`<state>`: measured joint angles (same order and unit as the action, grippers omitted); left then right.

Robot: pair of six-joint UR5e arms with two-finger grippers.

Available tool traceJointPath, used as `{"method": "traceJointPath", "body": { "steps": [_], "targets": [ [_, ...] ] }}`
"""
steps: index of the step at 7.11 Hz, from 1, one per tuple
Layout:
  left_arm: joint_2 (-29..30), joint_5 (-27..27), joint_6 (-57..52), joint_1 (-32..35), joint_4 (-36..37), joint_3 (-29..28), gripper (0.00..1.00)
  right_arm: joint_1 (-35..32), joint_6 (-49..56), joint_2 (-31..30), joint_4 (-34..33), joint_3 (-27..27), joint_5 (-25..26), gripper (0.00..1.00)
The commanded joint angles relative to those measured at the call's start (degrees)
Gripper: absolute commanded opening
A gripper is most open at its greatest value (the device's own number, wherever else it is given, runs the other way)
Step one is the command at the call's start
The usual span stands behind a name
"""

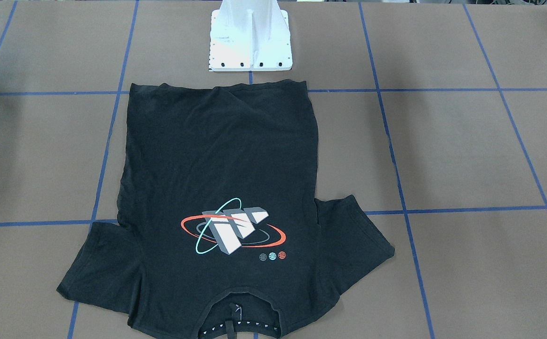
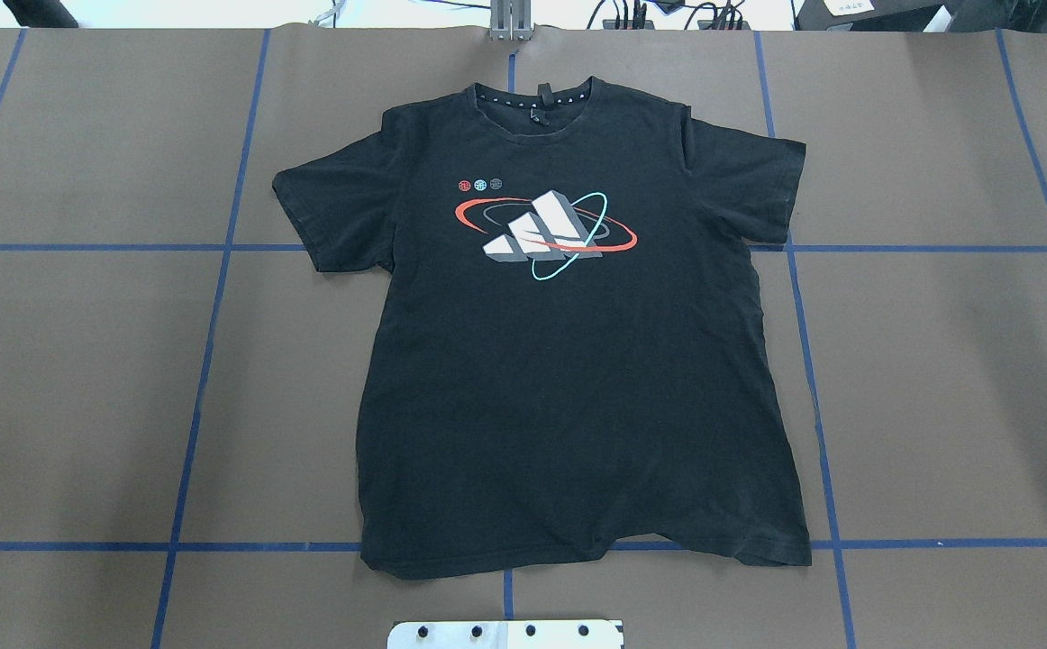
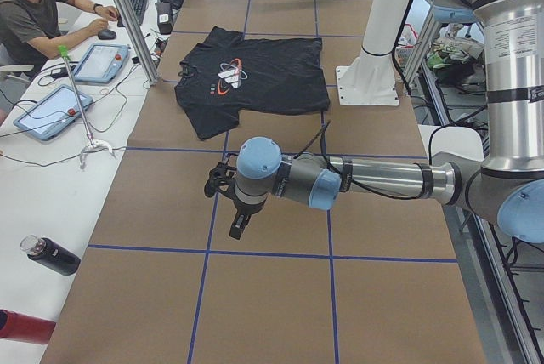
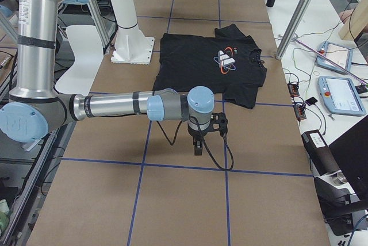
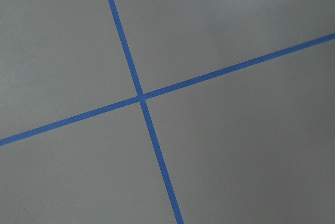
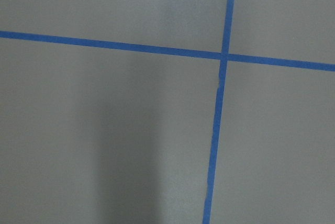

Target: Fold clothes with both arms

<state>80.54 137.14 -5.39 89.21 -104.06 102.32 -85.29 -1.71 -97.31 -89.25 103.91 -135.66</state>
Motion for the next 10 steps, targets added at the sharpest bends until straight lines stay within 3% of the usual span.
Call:
{"method": "traceJointPath", "body": {
  "steps": [1, 3, 5, 7, 9, 10],
  "targets": [
    [-0.04, 0.67, -0.14, 0.0, 0.0, -0.8, 1.0, 3.79, -0.14, 0.19, 4.08, -0.9, -0.04, 1.0],
    [-0.3, 0.68, -0.06, 0.0, 0.0, -0.1, 1.0, 7.22, -0.23, 8.41, 8.8, -9.55, -0.04, 1.0],
    [-0.13, 0.59, 0.21, 0.0, -1.48, -0.1, 1.0, 13.36, -16.11, 19.91, 10.5, -17.57, 1.18, 1.0],
    [-0.3, 0.68, 0.39, 0.0, -3.52, -0.71, 1.0, 17.16, -27.68, 30.2, 13.81, -27.3, 6.98, 1.0],
    [-0.3, 0.68, 0.39, 0.0, -3.6, -0.8, 1.0, 20.67, -36.51, 35.51, 27.13, -37.78, 10.91, 0.99],
    [-0.3, 0.68, 0.39, 0.0, -3.6, -0.89, 1.0, 23.13, -36.53, 35.78, 32.16, -38.95, 16.08, 0.96]
  ]
}}
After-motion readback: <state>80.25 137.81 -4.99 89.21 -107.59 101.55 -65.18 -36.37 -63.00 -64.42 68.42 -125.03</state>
